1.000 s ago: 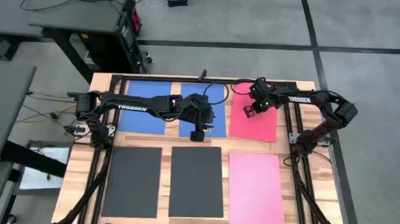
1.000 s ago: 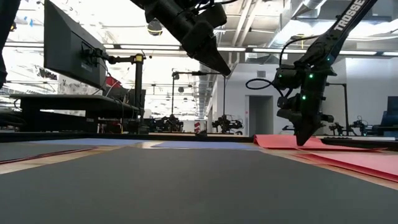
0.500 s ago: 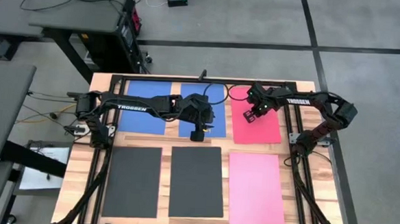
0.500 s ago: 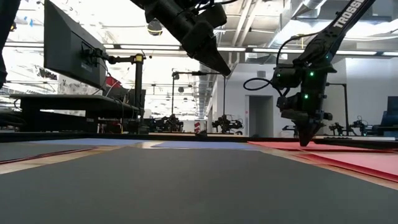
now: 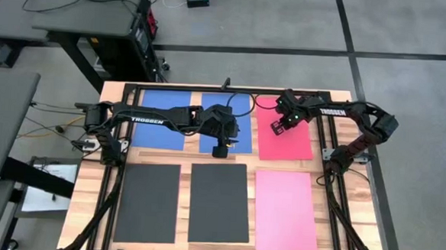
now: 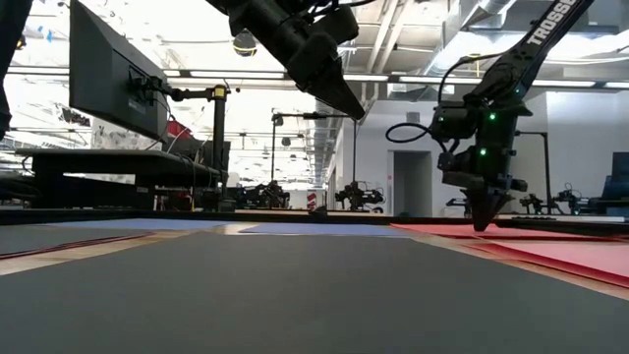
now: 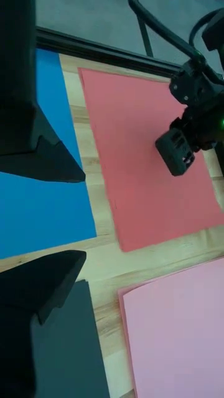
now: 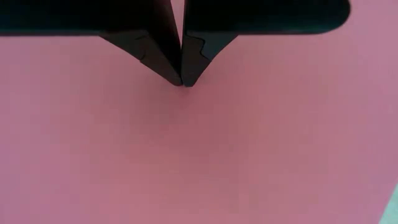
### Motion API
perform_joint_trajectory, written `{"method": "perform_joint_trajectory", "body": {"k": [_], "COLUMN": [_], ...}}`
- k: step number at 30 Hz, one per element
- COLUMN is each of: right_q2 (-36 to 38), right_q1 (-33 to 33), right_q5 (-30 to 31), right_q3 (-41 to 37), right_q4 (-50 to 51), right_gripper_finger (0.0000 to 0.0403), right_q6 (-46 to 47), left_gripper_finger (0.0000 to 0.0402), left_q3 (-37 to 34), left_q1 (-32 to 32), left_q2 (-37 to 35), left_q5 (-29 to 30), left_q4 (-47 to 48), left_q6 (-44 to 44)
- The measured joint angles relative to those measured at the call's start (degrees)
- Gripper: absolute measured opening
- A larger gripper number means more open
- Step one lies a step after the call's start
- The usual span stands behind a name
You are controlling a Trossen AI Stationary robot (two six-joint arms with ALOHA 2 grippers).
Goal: Organize paper
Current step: Adjust the stacked colored papers
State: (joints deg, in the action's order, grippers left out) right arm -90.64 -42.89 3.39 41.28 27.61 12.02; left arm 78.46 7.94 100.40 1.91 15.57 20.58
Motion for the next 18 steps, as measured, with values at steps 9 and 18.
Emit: {"method": "perform_joint_trajectory", "body": {"k": [9,18], "right_q2": [-0.6,-0.6], "right_q1": [0.1,-0.4], "right_q5": [-0.2,0.2], "right_q3": [1.7,1.7], "right_q4": [-1.2,-1.0], "right_gripper_finger": [0.0000,0.0000], "right_q6": [0.8,5.1], "left_gripper_finger": [0.0173,0.0173], "left_q3": [0.0,0.0], "left_q1": [0.0,0.0], "left_q2": [0.0,0.0], "left_q5": [0.0,0.0], "left_q4": [0.0,0.0], "left_q6": [0.0,0.0]}}
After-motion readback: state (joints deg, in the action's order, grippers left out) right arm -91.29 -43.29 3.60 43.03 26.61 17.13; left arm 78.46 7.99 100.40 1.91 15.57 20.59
